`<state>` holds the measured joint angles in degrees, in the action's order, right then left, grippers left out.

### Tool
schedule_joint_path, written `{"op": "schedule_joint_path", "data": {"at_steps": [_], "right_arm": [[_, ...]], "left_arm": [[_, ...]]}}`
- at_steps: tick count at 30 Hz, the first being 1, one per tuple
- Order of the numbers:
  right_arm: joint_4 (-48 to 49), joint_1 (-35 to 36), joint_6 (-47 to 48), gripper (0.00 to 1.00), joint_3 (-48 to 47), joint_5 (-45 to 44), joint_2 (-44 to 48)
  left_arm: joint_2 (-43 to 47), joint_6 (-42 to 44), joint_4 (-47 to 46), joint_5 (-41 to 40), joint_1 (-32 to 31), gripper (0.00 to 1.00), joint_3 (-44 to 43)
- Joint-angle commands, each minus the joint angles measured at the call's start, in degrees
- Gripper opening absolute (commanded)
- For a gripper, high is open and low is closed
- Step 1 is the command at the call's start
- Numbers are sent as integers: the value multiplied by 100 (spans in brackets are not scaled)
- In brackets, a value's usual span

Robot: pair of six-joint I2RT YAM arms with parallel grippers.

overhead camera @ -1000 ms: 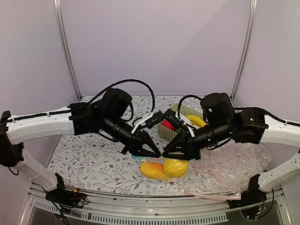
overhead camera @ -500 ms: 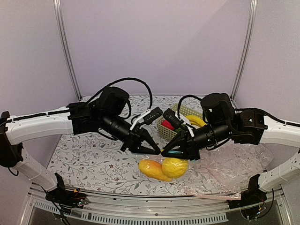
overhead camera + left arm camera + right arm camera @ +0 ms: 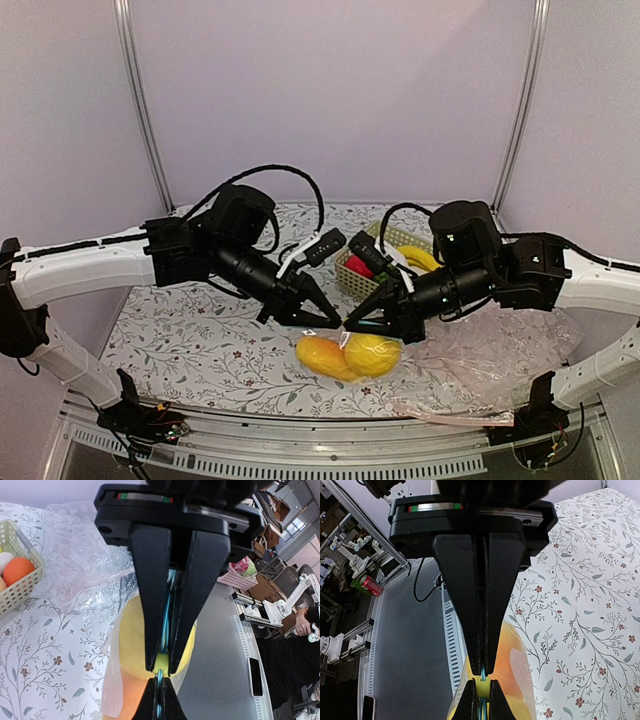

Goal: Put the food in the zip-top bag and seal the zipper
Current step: Zip the zipper on the zipper food storage bag.

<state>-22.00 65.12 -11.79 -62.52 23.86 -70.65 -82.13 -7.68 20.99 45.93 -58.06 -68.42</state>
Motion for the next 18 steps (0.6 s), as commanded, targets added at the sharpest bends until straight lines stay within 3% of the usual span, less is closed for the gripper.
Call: {"op": "schedule_joint_path", "data": {"at_steps": [1,18], "right_arm": [[-369,45,51,0,113,-277,289],[-734,31,73,0,111,-598,504]], "left_arm": [[241,513,710,-365,267,0,53],[414,1006,1383,-839,602,0,156]]}}
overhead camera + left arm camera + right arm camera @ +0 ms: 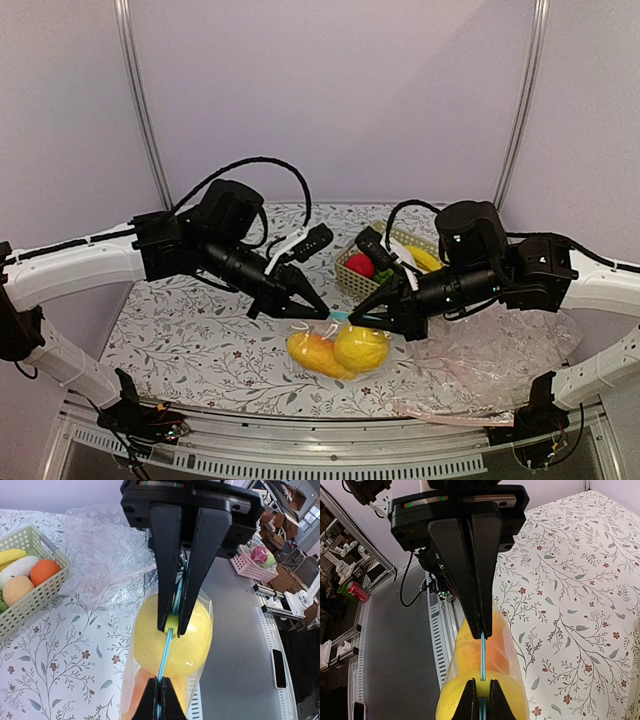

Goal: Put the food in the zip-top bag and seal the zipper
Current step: Zip the zipper on the zipper food storage bag.

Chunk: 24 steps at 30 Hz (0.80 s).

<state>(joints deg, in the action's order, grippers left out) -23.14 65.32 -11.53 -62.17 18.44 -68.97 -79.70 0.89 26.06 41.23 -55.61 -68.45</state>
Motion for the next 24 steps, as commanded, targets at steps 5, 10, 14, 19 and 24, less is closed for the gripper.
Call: {"op": "schedule_joint_path", "data": {"at_steps": [5,10,14,19,24], "right_arm": [[-731,6,50,0,77,-118,388],[-827,-17,46,0,82,-164,449],[-847,-39,45,0,77,-166,463],[-858,-57,50,0,58,-180,446],[-918,-81,46,0,70,-247,475]], "left_arm": [[254,157,867,-372,498,0,328],[344,178,874,-364,622,0,401],[372,197,870,-323,679,0,402],[366,225,891,-317,721,0,402],[399,228,930,-331,794,0,444]]}}
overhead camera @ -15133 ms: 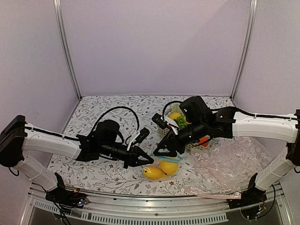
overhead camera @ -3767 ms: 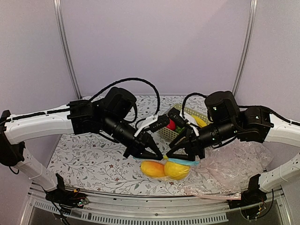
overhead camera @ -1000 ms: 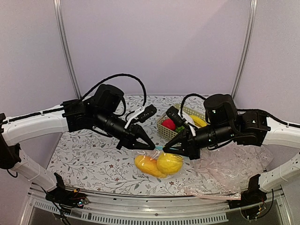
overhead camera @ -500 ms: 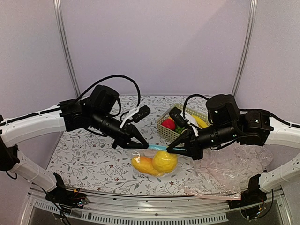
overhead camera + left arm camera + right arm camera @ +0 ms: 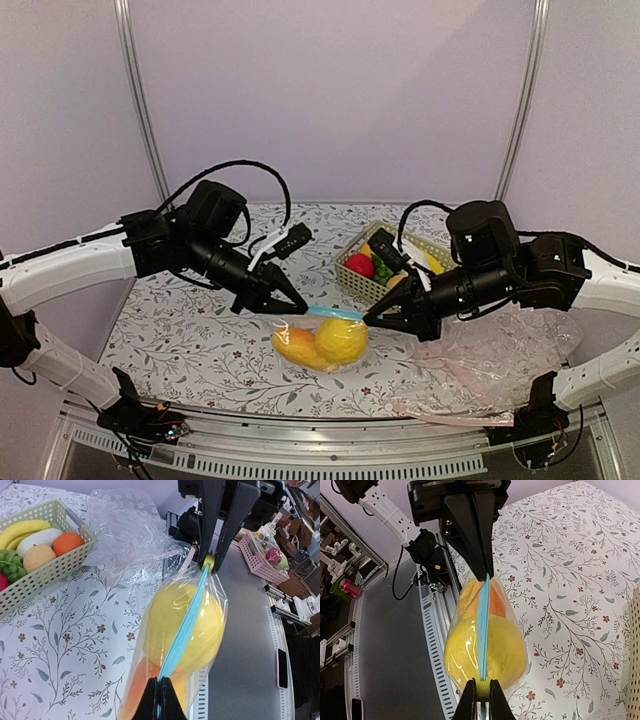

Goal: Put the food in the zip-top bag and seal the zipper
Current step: Zip the zipper on the zipper food storage bag.

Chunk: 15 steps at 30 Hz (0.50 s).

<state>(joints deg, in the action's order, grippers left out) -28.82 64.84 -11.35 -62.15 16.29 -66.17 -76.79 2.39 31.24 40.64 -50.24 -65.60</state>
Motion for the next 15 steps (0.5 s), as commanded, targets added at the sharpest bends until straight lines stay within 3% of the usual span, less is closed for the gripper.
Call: {"op": "schedule_joint_path", "data": {"at_steps": [1,10,12,15], "right_arm": [[-359,-34,31,0,68,-49,214],[-440,-68,19,3,114,-228,310],[-435,-67,3,14,116,-262,330],[-424,-72,-28,38,112,-357,343]], "left_arm": [[117,77,414,-287,266,0,168],[105,42,403,-305,356,0,249],[93,-8,348,-250,357,0,265],[79,-211,60,-106,357,0,382]]}}
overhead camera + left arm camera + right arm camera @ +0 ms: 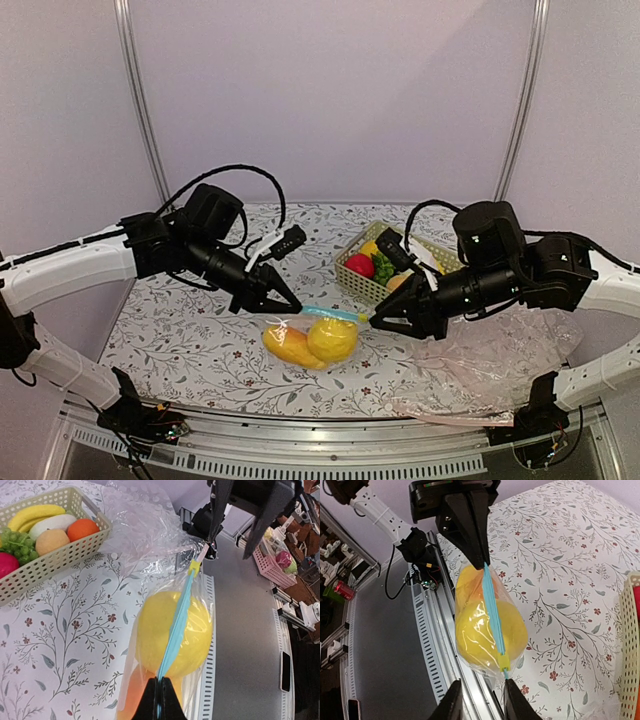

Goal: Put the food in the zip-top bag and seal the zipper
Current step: Zip the zipper on the zipper food storage bag, then place the zipper food storage bag at the center of the board.

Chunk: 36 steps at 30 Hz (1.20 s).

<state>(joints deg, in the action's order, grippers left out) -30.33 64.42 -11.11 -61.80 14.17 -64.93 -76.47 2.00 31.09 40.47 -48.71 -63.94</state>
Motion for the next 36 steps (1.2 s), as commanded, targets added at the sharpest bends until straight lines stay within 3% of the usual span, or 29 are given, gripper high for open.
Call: {"op": "schedule_joint_path", "data": {"at_steps": [1,4,7,14,22,29,36], "right_arm": [[-260,-32,-57,46,80,-215,222],[-246,-35,-115,65,104,-627,249],[-250,-76,-228,74,152,-1196,308],[-219,-564,-825,82,416,-2500,436],[31,-1009,-1383,86,775,-3137,652],[18,-1222,-1548,87,875,-3383,675],[-52,-1366,-1677,88,915,-3444,686]], "left_arm": [[31,-348,-122,-25,204,0,288],[-22,-657,-506,160,187,0,469],[-29,-902,-809,220,177,0,617],[-352,-1821,-1668,-218,206,0,1048],[-1072,-2650,-2785,-638,221,5,1386],[-1273,-2695,-2965,-1280,428,26,1447],[-1158,-2813,-3447,-1708,790,62,1699]]}}
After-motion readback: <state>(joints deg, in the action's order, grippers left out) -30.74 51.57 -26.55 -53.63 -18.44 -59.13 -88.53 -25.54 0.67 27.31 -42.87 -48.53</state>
